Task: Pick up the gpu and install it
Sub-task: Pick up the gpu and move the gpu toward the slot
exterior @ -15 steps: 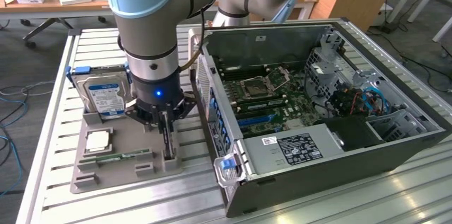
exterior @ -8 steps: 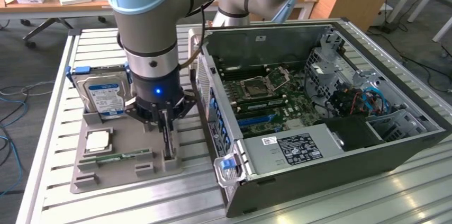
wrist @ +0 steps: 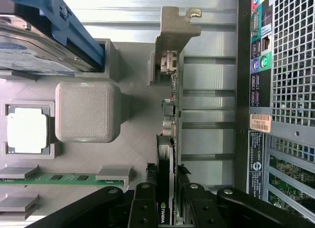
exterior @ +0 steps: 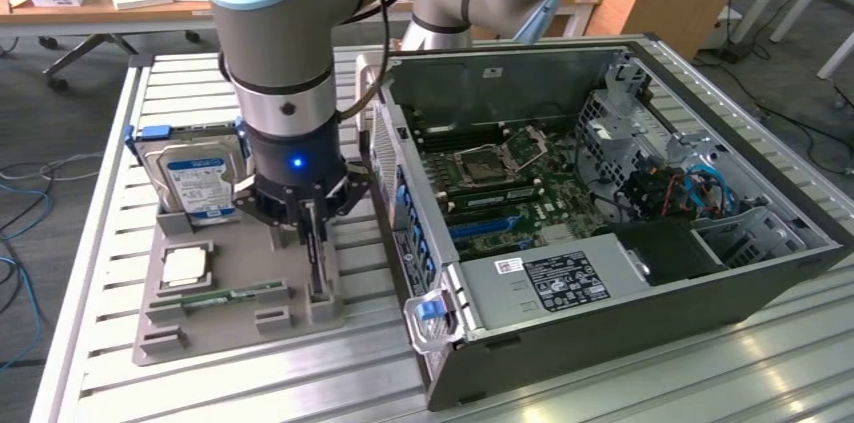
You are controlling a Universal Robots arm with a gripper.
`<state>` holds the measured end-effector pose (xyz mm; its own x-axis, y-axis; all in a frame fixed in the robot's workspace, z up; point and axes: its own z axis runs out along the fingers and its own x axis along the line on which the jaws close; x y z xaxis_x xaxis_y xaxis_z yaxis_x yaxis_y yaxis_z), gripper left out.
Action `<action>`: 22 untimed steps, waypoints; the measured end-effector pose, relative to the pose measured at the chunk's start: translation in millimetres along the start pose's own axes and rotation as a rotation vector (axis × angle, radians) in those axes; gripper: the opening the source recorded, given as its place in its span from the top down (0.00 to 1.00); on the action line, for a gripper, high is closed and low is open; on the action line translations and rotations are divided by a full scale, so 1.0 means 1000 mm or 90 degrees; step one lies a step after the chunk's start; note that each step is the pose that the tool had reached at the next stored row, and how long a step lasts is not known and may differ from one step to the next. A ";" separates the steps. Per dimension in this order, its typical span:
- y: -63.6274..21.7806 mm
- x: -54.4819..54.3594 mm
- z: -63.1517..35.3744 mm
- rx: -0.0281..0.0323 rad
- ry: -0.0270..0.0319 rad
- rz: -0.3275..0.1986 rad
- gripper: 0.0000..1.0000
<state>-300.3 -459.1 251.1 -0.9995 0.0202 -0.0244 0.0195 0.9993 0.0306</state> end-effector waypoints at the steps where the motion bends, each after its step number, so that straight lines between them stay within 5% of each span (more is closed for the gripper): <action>1: 0.0001 0.000 -0.0021 0.0000 0.0000 0.000 0.74; 22: 0.0018 -0.001 -0.0601 0.0000 0.0000 0.000 0.74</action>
<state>-300.3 -459.1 311.3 -0.9995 0.0202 -0.0244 0.0194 0.9993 0.0305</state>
